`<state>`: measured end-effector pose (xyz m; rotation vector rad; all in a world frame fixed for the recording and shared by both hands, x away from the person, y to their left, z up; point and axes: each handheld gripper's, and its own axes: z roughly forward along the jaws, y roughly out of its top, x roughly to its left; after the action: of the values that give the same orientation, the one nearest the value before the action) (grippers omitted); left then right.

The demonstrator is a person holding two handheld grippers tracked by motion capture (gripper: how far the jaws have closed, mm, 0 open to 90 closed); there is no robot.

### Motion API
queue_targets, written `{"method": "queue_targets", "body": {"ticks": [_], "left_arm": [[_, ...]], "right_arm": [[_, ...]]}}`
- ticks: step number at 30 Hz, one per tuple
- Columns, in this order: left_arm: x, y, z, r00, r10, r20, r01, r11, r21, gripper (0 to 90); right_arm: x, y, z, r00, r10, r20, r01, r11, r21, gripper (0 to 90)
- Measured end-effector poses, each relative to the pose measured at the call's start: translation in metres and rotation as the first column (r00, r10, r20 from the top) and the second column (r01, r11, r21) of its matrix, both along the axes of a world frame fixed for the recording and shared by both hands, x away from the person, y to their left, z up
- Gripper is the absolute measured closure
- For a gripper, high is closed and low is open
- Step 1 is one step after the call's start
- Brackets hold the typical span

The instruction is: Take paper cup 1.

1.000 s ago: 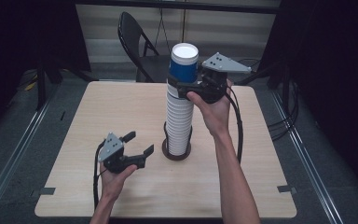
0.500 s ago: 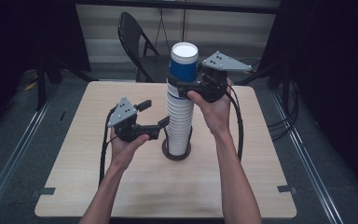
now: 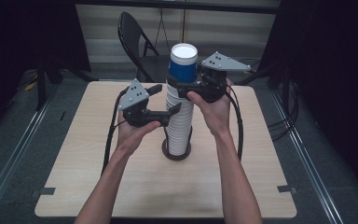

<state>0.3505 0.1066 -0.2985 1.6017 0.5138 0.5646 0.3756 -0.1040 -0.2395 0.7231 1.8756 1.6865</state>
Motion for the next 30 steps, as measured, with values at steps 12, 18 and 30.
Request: {"method": "queue_targets", "body": {"ticks": [12, 18, 30], "left_arm": [[0.014, -0.009, 0.011, 0.9993, -0.033, -0.019, 0.033, 0.9994, 0.004, 15.3], [0.017, -0.014, 0.010, 0.9990, -0.030, -0.032, 0.030, 0.9995, 0.012, 15.0], [0.016, -0.016, 0.010, 0.9996, -0.019, -0.023, 0.019, 0.9995, 0.025, 15.1]], "right_arm": [[0.001, 0.002, -0.001, 1.0000, 0.007, -0.007, -0.007, 1.0000, -0.001, 19.4], [0.001, 0.001, 0.000, 1.0000, 0.006, -0.005, -0.006, 1.0000, -0.001, 19.6], [-0.001, 0.000, 0.011, 0.9998, 0.002, 0.021, -0.003, 0.9999, 0.013, 19.8]]}}
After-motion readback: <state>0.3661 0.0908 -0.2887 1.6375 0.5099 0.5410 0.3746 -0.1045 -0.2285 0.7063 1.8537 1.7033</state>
